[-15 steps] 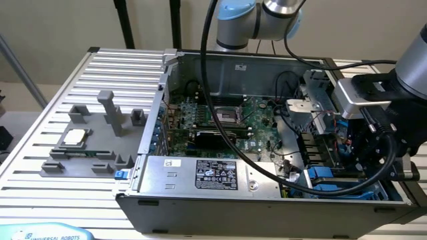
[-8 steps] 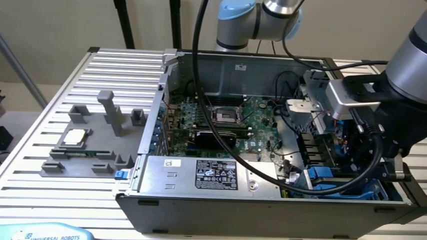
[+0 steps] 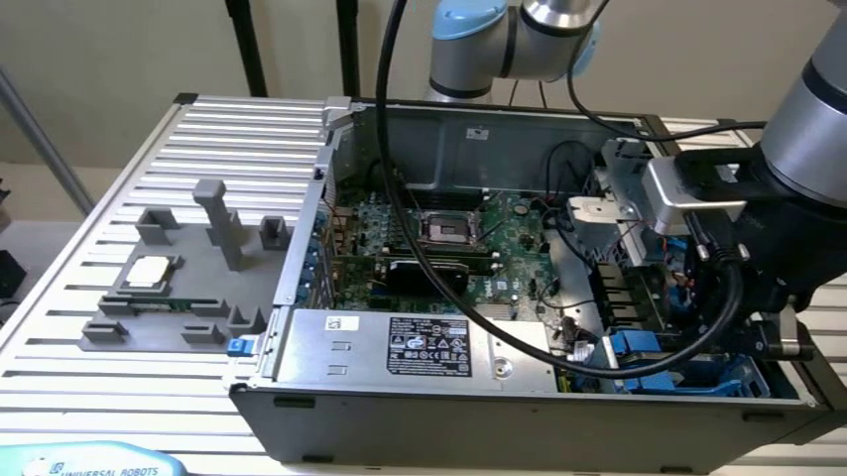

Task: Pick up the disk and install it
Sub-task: 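Insert the first disk wire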

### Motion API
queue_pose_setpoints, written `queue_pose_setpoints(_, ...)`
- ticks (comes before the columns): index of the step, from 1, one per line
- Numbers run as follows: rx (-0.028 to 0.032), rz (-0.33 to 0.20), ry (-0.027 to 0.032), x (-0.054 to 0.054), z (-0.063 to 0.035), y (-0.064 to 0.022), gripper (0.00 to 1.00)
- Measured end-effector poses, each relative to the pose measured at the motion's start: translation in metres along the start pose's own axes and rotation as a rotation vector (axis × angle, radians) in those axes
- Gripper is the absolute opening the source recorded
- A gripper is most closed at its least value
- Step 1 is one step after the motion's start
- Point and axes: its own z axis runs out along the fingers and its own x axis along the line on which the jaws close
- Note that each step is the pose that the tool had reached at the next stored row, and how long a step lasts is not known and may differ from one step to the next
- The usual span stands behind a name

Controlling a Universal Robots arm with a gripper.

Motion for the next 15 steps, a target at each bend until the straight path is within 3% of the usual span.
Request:
queue_pose_setpoints(7, 0.0276, 0.008, -0.0005, -0.0002, 0.0001, 0.005, 0.16)
queue_pose_setpoints(12, 0.0509, 0.007, 0.0002, -0.0006, 0.0009, 0.0075, 0.16)
queue_pose_setpoints(15, 0.0592, 0.006, 0.0029, -0.0004, 0.0011, 0.0102, 0.16)
